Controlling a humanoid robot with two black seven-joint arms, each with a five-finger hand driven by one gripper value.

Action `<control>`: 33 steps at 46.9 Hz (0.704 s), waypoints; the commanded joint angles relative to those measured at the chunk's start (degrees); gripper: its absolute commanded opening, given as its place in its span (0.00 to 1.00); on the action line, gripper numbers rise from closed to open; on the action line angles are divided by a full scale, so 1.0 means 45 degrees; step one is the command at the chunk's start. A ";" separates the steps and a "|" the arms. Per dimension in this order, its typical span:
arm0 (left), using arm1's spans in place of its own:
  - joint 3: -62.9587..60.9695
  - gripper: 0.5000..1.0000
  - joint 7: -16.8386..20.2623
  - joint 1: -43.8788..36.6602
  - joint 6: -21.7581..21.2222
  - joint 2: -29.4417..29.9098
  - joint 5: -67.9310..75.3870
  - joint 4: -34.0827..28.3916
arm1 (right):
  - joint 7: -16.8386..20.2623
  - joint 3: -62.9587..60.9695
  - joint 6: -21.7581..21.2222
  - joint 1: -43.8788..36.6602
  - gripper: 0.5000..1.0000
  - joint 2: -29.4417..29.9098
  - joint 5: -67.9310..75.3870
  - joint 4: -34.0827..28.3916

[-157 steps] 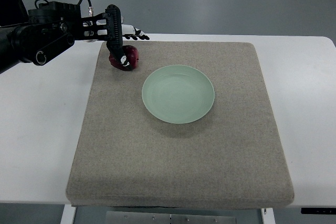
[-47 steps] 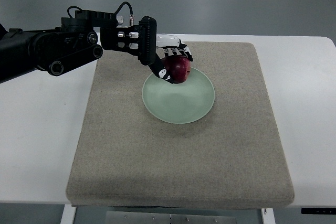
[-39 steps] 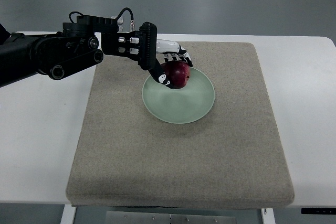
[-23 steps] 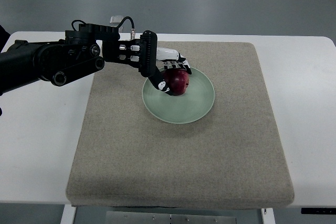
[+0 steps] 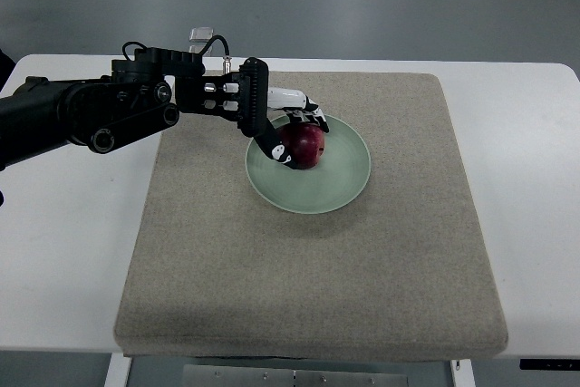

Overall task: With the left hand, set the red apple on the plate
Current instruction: 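Open the left hand fingers to release the apple on the plate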

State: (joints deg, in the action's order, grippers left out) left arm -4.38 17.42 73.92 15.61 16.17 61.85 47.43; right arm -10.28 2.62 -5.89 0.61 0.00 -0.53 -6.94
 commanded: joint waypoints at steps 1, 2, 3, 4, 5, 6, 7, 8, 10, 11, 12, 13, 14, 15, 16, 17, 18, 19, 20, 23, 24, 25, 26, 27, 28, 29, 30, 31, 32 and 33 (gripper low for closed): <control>-0.0003 0.69 -0.0003 0.0000 -0.0013 0.0000 -0.0013 -0.0012 | 0.0000 -0.0016 0.0000 0.0000 0.93 0.0000 0.0000 0.0000; -0.0003 0.69 -0.0003 0.0000 -0.0013 0.0000 -0.0033 -0.0012 | 0.0000 -0.0016 0.0000 0.0000 0.93 0.0000 0.0000 0.0000; -0.0003 0.69 -0.0003 0.0000 -0.0013 0.0000 -0.0033 -0.0012 | 0.0000 0.0003 0.0000 0.0000 0.93 0.0000 0.0000 0.0000; -0.0003 0.70 -0.0003 0.0000 -0.0013 0.0000 -0.0033 -0.0012 | 0.0000 0.0003 0.0000 0.0000 0.93 0.0000 0.0000 0.0000; 0.0017 0.70 -0.0003 0.0000 -0.0013 0.0019 -0.0033 -0.0012 | 0.0000 0.0003 0.0000 0.0000 0.93 0.0000 0.0000 0.0000; -0.0002 0.70 -0.0003 0.0000 -0.0013 0.0000 -0.0033 -0.0012 | 0.0000 -0.0016 0.0000 0.0000 0.93 0.0000 0.0000 0.0000; 0.0017 0.70 -0.0003 0.0000 -0.0013 0.0000 -0.0033 -0.0012 | 0.0000 0.0003 0.0000 0.0000 0.93 0.0000 0.0000 0.0000; 0.0017 0.71 -0.0003 0.0000 -0.0013 0.0000 -0.0033 -0.0012 | 0.0000 0.0003 0.0000 0.0000 0.93 0.0000 0.0000 0.0000; 0.0017 0.75 -0.0003 0.0000 -0.0013 0.0000 -0.0052 -0.0012 | 0.0000 -0.0016 0.0000 0.0000 0.93 0.0000 0.0000 0.0000; 0.0017 0.76 -0.0003 0.0000 -0.0013 0.0000 -0.0052 -0.0012 | 0.0000 -0.0016 0.0000 0.0000 0.93 0.0000 0.0000 0.0000; 0.0017 0.76 -0.0003 0.0000 -0.0013 0.0019 -0.0052 -0.0012 | 0.0000 0.0003 0.0000 0.0000 0.93 0.0000 0.0000 0.0000; 0.0017 0.76 -0.0003 0.0000 -0.0013 0.0020 -0.0052 -0.0012 | 0.0000 0.0003 0.0000 0.0000 0.93 0.0000 0.0000 0.0000; 0.0017 0.77 -0.0003 0.0000 -0.0013 0.0000 -0.0052 -0.0012 | 0.0000 0.0003 0.0000 0.0000 0.93 0.0000 0.0000 0.0000; 0.0017 0.77 -0.0003 0.0000 -0.0013 0.0019 -0.0052 -0.0012 | 0.0000 0.0003 0.0000 0.0000 0.93 0.0000 0.0000 0.0000; 0.0017 0.77 -0.0003 0.0000 -0.0013 0.0020 -0.0052 -0.0012 | 0.0000 0.0003 0.0000 0.0000 0.93 0.0000 0.0000 0.0000; 0.0017 0.78 -0.0003 0.0000 -0.0013 0.0020 -0.0052 -0.0012 | 0.0000 0.0003 0.0000 0.0000 0.93 0.0000 0.0000 0.0000; 0.0017 0.80 -0.0003 0.0000 -0.0013 0.0020 -0.0052 -0.0012 | 0.0000 0.0003 0.0000 0.0000 0.93 0.0000 0.0000 0.0000; 0.0017 0.86 -0.0003 0.0000 -0.0013 0.0020 -0.0072 -0.0012 | 0.0000 0.0003 0.0000 0.0000 0.93 0.0000 0.0000 0.0000; 0.0017 0.91 -0.0003 0.0000 -0.0032 0.0020 -0.0072 -0.0012 | 0.0000 -0.0016 0.0000 0.0000 0.93 0.0000 0.0000 0.0000; 0.0017 0.93 -0.0003 0.0000 -0.0032 0.0020 -0.0072 -0.0012 | 0.0000 0.0003 0.0000 0.0000 0.93 0.0000 0.0000 0.0000; 0.0017 0.93 -0.0003 0.0000 -0.0013 0.0020 -0.0072 -0.0012 | 0.0000 0.0003 0.0000 0.0000 0.93 0.0000 0.0000 0.0000; 0.0036 0.94 -0.0003 0.0000 -0.0013 0.0020 -0.0072 -0.0012 | 0.0000 0.0003 0.0000 0.0000 0.93 0.0000 0.0000 0.0000; 0.0036 0.95 -0.0003 0.0000 -0.0032 0.0020 -0.0072 -0.0012 | 0.0000 0.0003 0.0000 0.0000 0.93 0.0000 0.0000 0.0000; 0.0036 0.95 -0.0003 0.0000 -0.0013 0.0020 -0.0072 -0.0012 | 0.0000 0.0003 0.0000 0.0000 0.93 0.0000 0.0000 0.0000; 0.0036 0.95 -0.0003 0.0000 -0.0013 0.0039 -0.0072 -0.0031 | 0.0000 -0.0016 0.0000 0.0000 0.93 0.0000 0.0000 0.0000; 0.0056 0.95 -0.0003 0.0000 -0.0013 0.0058 -0.0072 -0.0031 | 0.0000 0.0003 0.0000 0.0000 0.93 0.0000 0.0000 0.0000; 0.0056 0.95 -0.0003 0.0000 -0.0032 0.0078 -0.0072 -0.0051 | 0.0000 0.0003 0.0000 0.0000 0.93 0.0000 0.0000 0.0000; 0.0095 0.95 -0.0003 0.0000 -0.0032 0.0117 -0.0072 -0.0070 | 0.0000 0.0003 0.0000 0.0000 0.93 0.0000 0.0000 0.0000; 0.0153 0.95 -0.0003 0.0000 -0.0013 0.0156 -0.0072 -0.0070 | 0.0000 -0.0016 0.0000 0.0000 0.93 0.0000 0.0000 0.0000; 0.0192 0.95 -0.0003 0.0000 -0.0013 0.0176 -0.0072 -0.0090 | 0.0000 -0.0016 0.0000 0.0000 0.93 0.0000 0.0000 0.0000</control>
State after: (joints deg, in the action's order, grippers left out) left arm -4.08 17.40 73.92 15.47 16.55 61.53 47.21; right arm -10.28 2.63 -5.89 0.61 0.00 -0.53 -6.94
